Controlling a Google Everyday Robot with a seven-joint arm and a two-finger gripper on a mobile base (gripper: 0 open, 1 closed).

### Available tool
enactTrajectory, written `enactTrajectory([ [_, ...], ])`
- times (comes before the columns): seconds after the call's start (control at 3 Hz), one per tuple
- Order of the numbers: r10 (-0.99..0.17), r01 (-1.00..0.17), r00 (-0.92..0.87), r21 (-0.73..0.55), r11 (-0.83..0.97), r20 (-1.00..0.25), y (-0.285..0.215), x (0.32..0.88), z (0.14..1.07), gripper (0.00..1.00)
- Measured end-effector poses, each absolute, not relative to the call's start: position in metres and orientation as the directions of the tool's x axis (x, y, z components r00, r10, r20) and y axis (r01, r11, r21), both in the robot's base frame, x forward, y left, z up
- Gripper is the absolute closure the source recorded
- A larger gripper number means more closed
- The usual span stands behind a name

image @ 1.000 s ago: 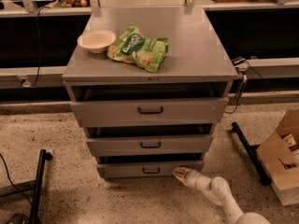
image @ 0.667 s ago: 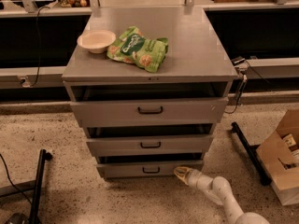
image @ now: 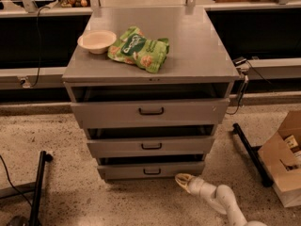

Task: Close bottom drawer

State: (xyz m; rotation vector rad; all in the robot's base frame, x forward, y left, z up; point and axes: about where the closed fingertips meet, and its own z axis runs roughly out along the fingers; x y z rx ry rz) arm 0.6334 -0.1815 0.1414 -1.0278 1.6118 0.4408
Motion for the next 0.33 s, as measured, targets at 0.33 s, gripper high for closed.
enactTrajectory([
  [0.33,-0.314,-0.833,0.045,-0.209,0.512,-0.949,-0.1706,0.5846,0.1479,1.00],
])
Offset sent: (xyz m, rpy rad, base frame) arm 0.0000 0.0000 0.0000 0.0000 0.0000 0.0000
